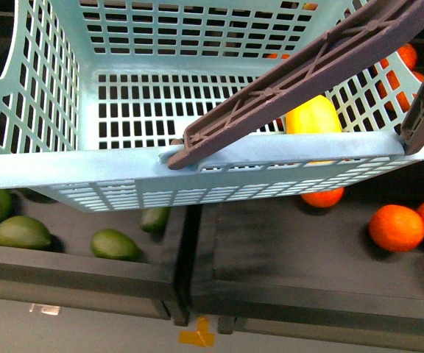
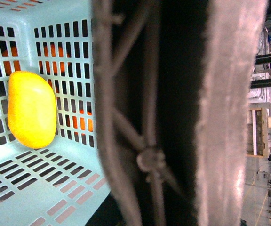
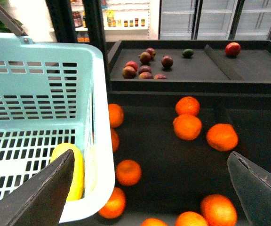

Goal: Pick mango and avocado into basket

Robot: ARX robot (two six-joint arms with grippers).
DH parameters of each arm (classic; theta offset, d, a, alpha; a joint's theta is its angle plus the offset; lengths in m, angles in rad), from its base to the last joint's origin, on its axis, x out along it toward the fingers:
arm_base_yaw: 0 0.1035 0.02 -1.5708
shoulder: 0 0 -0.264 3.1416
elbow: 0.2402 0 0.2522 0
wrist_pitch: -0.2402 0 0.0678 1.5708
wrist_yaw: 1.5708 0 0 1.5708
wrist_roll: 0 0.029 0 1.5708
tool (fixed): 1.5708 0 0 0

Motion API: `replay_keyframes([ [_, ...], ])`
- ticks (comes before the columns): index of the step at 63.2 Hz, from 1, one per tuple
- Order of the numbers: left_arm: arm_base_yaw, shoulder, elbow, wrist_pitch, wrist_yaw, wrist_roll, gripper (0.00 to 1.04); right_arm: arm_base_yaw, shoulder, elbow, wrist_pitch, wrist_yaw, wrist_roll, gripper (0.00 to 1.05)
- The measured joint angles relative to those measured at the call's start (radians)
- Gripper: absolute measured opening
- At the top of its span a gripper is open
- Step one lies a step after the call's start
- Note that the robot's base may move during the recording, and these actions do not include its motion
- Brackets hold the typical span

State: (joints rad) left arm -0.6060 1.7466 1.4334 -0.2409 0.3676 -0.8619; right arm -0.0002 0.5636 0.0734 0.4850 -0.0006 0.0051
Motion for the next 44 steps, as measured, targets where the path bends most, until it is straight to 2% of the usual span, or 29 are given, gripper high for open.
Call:
replay_keyframes([
  [44, 0.000, 0.000, 0.000, 0.000, -0.001, 0.000, 0.13, 0.000, -0.001, 0.000, -0.001, 0.000, 0.000, 0.96],
])
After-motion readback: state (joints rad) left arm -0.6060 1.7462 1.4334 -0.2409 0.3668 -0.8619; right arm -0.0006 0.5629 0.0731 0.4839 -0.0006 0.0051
